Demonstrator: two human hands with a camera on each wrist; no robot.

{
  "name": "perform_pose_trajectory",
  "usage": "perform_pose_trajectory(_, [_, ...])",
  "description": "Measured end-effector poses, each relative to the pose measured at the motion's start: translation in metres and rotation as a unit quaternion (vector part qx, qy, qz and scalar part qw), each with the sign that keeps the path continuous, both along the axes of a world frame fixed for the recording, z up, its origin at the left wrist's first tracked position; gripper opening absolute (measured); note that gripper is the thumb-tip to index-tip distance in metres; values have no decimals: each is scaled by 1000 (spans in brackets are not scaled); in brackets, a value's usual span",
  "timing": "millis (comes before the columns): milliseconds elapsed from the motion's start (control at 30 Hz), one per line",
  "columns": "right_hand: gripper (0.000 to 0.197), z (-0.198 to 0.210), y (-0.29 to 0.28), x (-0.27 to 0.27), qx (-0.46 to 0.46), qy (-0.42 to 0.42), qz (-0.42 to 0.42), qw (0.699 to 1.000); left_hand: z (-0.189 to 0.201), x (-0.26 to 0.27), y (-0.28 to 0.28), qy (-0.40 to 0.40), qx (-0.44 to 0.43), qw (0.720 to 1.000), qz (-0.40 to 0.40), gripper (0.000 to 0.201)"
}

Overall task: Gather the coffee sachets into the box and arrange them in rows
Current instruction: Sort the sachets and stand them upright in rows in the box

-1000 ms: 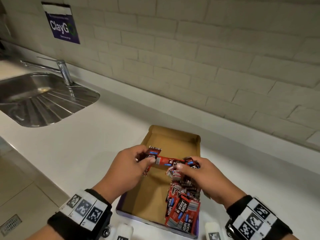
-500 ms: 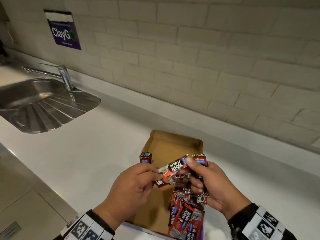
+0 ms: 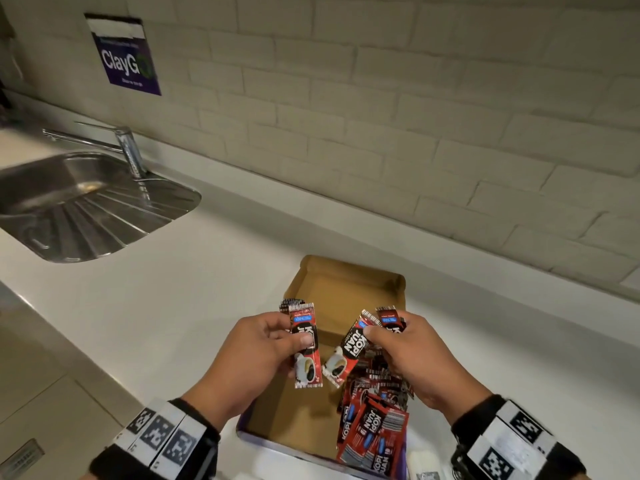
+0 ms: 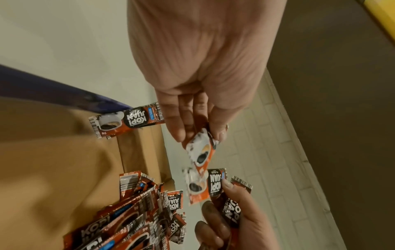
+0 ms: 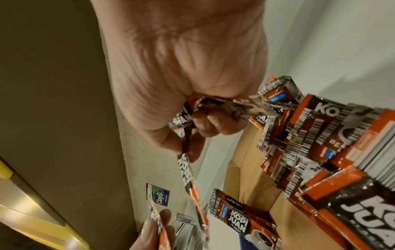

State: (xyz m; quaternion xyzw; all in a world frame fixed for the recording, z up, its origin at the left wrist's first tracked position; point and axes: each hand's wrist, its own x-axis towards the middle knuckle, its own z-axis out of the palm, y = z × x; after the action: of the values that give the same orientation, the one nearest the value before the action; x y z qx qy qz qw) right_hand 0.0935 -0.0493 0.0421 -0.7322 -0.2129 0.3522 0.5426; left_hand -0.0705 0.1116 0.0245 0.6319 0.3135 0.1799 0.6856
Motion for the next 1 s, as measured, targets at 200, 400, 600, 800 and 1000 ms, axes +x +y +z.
perform_pose_trajectory(200, [11,-1,0,1,-10,15,36,999,0,-1,-2,21,-15,997,-77,15])
perform_pose_trajectory(400, [18,-1,2,0,-27,22,61,998,-1,-1,-3,28,-23,993,-111,18])
perform_pose_trajectory(600, [18,2,5,-4,-12,58,65,996,-4,5,-4,19,-31,997,-68,28])
perform_pose_trajectory(800, [18,-2,5,-2,-18,55,53,997,-4,3,-6,-9,-78,995,-57,13])
perform_pose_trajectory(1000, [3,-9,6,3,10,88,-38,995,-6,3,1,-41,-102,994,14,17])
